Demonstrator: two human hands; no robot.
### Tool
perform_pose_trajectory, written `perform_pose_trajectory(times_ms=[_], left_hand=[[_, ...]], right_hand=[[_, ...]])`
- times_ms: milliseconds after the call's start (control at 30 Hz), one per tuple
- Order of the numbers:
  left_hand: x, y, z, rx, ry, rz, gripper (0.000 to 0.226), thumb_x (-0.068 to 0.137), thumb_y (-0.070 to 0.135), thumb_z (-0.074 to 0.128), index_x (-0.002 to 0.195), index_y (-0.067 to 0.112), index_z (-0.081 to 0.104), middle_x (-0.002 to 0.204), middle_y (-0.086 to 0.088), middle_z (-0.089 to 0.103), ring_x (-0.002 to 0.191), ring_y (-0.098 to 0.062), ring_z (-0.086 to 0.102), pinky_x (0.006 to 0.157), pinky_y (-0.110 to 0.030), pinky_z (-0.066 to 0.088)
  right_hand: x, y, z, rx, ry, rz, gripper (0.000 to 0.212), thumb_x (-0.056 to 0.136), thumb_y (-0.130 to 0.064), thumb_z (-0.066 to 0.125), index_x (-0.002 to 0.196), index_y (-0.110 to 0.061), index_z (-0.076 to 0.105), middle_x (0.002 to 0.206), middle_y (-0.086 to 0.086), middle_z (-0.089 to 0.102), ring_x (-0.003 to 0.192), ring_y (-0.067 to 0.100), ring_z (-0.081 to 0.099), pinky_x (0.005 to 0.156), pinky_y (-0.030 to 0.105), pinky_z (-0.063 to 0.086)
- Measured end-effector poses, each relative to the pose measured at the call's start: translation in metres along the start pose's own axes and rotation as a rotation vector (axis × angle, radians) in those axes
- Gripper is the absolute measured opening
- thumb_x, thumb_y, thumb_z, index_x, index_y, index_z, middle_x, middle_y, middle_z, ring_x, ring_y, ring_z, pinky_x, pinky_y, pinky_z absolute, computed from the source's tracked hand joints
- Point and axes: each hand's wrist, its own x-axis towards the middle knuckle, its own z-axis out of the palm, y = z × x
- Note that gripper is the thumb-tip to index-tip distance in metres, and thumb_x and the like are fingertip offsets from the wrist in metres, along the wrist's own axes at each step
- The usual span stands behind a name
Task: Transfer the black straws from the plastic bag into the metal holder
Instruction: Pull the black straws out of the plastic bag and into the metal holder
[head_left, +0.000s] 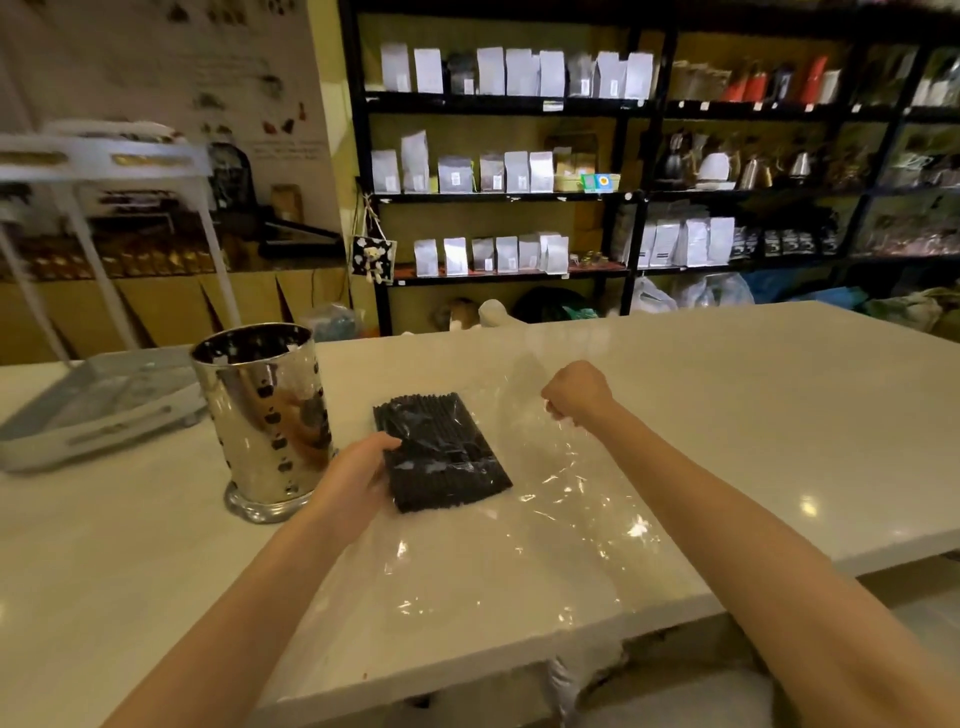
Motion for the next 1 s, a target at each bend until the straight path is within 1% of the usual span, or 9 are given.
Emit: perform_pose_trajectory(times_ms=[100, 267, 367, 467, 533, 600, 667, 833, 1000], left_hand=[[-0.001, -0.001, 0.0, -0.152, -0.01, -0.069, 0.011, 0.083, 0.008, 0.047, 0.09, 0.005, 0.054, 0.084, -0.01, 0.058, 0.083, -0.022, 0.057, 0.075, -0.032, 0.047], [-0.005, -0.007, 0.013, -0.46, -0.006, -0.163, 0.051, 0.08, 0.009, 0.048, 0.129, 0.006, 0.033, 0.106, -0.017, 0.055, 0.092, -0.026, 0.057, 0.072, -0.042, 0.049], [-0.007, -0.018, 0.023, -0.488, 0.019, -0.184, 0.06, 0.082, 0.014, 0.049, 0.136, 0.004, 0.027, 0.132, -0.016, 0.046, 0.11, -0.026, 0.053, 0.084, -0.042, 0.047], [-0.013, -0.023, 0.029, -0.527, -0.04, -0.215, 0.046, 0.08, 0.021, 0.052, 0.12, 0.001, 0.045, 0.103, -0.015, 0.058, 0.094, -0.025, 0.058, 0.085, -0.034, 0.046], [-0.016, -0.023, 0.031, -0.501, -0.076, -0.242, 0.051, 0.078, 0.027, 0.054, 0.12, -0.001, 0.049, 0.095, -0.014, 0.06, 0.085, -0.024, 0.058, 0.081, -0.032, 0.046], [-0.015, -0.022, 0.031, -0.497, -0.126, -0.277, 0.067, 0.073, 0.031, 0.059, 0.129, 0.0, 0.039, 0.121, -0.015, 0.056, 0.108, -0.027, 0.055, 0.097, -0.037, 0.042], [-0.013, -0.017, 0.033, -0.534, -0.195, -0.309, 0.086, 0.061, 0.034, 0.068, 0.133, 0.0, 0.034, 0.135, -0.017, 0.048, 0.122, -0.029, 0.048, 0.1, -0.039, 0.039], [-0.006, 0.013, 0.044, -0.682, -0.41, -0.286, 0.072, 0.064, 0.034, 0.068, 0.123, -0.003, 0.05, 0.105, -0.02, 0.062, 0.087, -0.03, 0.058, 0.078, -0.032, 0.045], [0.003, 0.073, 0.037, -0.811, -0.466, -0.121, 0.062, 0.062, 0.027, 0.073, 0.116, 0.001, 0.056, 0.087, -0.023, 0.067, 0.076, -0.028, 0.063, 0.067, -0.034, 0.058]], right_hand=[[-0.003, -0.042, -0.02, 0.027, 0.046, -0.197, 0.015, 0.086, -0.01, 0.056, 0.086, 0.002, 0.065, 0.083, 0.018, 0.068, 0.072, 0.024, 0.062, 0.064, 0.033, 0.052], [-0.031, -0.098, -0.049, 0.074, -0.075, -0.422, 0.018, 0.085, -0.01, 0.052, 0.074, -0.002, 0.063, 0.062, 0.005, 0.059, 0.055, 0.013, 0.055, 0.051, 0.022, 0.044], [-0.042, -0.116, -0.051, 0.147, -0.036, -0.498, 0.018, 0.083, -0.007, 0.053, 0.076, 0.003, 0.065, 0.059, 0.008, 0.056, 0.05, 0.016, 0.049, 0.048, 0.025, 0.042], [-0.049, -0.131, -0.044, 0.054, 0.024, -0.572, 0.02, 0.082, -0.005, 0.05, 0.073, 0.006, 0.063, 0.061, 0.012, 0.057, 0.051, 0.017, 0.05, 0.055, 0.031, 0.049], [-0.052, -0.137, -0.041, 0.007, 0.009, -0.61, 0.021, 0.082, -0.004, 0.051, 0.075, 0.008, 0.066, 0.062, 0.014, 0.061, 0.045, 0.013, 0.051, 0.047, 0.018, 0.048], [-0.052, -0.147, -0.046, 0.059, 0.033, -0.644, 0.021, 0.084, -0.005, 0.052, 0.076, 0.007, 0.068, 0.057, 0.01, 0.059, 0.039, 0.007, 0.049, 0.035, 0.009, 0.04], [-0.051, -0.162, -0.052, 0.079, 0.039, -0.669, 0.019, 0.085, -0.005, 0.054, 0.079, 0.005, 0.068, 0.057, 0.006, 0.058, 0.043, 0.009, 0.051, 0.037, 0.008, 0.042], [-0.05, -0.205, -0.071, 0.15, 0.061, -0.734, 0.02, 0.082, -0.002, 0.054, 0.082, 0.014, 0.067, 0.058, 0.012, 0.058, 0.039, 0.005, 0.047, 0.035, 0.006, 0.036], [-0.044, -0.25, -0.093, 0.367, 0.108, -0.753, 0.015, 0.083, -0.006, 0.056, 0.076, 0.005, 0.065, 0.052, 0.005, 0.055, 0.041, 0.009, 0.046, 0.041, 0.018, 0.038]])
